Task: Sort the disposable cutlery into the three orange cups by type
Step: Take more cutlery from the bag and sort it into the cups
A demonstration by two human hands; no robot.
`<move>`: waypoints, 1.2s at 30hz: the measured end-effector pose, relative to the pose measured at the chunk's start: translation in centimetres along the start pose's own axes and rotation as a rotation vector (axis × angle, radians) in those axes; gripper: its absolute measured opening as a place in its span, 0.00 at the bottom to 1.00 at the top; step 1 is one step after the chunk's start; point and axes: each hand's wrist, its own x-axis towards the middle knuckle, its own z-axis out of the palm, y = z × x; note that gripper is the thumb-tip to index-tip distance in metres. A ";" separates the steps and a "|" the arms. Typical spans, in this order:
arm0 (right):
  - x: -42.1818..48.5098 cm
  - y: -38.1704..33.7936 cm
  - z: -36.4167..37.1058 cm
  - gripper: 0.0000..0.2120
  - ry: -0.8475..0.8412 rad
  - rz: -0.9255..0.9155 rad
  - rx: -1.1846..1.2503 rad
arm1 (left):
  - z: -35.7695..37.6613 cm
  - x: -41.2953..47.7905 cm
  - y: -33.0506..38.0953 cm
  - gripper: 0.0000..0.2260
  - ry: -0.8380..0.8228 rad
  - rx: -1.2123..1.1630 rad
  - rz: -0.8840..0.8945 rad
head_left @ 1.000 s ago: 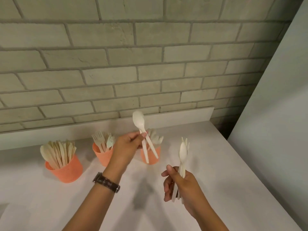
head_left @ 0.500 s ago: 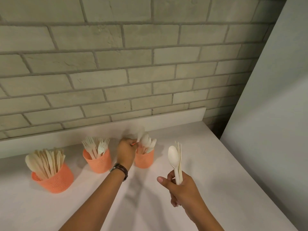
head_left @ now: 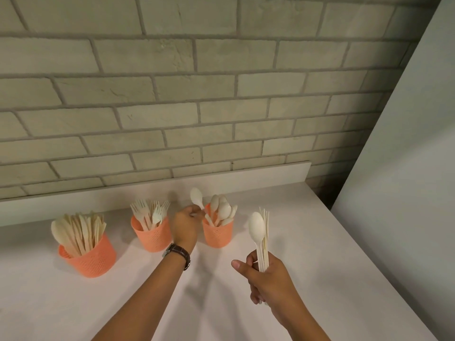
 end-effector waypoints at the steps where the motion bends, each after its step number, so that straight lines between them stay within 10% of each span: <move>1: 0.0 0.0 0.0 0.17 0.005 0.002 0.009 | -0.1 -0.2 -0.4 0.07 -0.039 0.032 -0.038; 4: 0.1 0.1 0.0 0.17 0.052 0.011 0.008 | -0.6 -1.0 -0.6 0.28 0.012 0.127 -0.011; 9: 0.5 0.7 0.1 0.18 0.214 -0.147 -0.343 | -2.3 -7.4 3.5 0.05 -0.269 -0.181 0.034; 15: 0.3 0.8 0.9 0.15 0.176 -0.235 -0.556 | -1.9 -11.6 4.4 0.07 -0.481 -0.209 0.065; 32: -0.3 -0.4 -0.3 0.10 -0.284 0.034 0.248 | -1.2 -10.3 4.7 0.22 -0.465 -0.351 -0.097; 36: 0.0 -0.1 -1.2 0.11 -0.277 0.005 0.332 | -1.8 -8.2 5.5 0.11 -0.342 -0.453 -0.086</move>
